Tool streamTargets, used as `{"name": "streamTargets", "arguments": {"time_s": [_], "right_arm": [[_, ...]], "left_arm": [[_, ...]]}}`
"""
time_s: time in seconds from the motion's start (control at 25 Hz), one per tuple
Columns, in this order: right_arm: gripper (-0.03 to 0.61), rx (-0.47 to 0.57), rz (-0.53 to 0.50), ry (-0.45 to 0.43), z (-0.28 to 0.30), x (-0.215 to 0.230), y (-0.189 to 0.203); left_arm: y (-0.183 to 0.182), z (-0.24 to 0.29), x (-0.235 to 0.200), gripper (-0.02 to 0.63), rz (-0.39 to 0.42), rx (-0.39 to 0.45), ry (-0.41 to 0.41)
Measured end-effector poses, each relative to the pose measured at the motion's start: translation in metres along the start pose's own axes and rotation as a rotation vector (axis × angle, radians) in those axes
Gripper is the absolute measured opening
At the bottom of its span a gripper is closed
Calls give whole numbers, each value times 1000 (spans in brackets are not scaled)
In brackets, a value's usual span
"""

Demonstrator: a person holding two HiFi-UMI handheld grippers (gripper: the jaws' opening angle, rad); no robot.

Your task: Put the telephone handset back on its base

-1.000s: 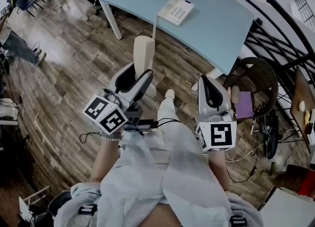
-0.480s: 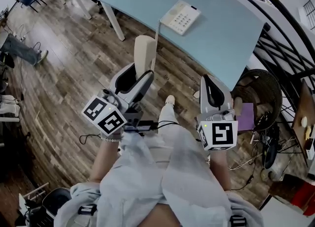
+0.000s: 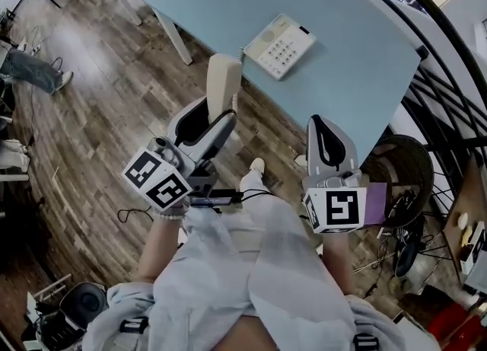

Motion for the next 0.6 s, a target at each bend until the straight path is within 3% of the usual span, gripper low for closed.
{"name": "streamTargets", "arguments": {"time_s": [0.6], "right_arm": [[6,-21,22,-53,89,79,1]], "left_arm": [[-14,95,-40,212,-14,-14,-52]]}}
Point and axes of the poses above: the fingertips, and each gripper's own axes: z forward along the fingers, x to its right, y out of its underside, the point moved 8 cm from there along -z, backward along the fingers, and after that the axes turned 2 degrees about x, right-handed, at the moved point
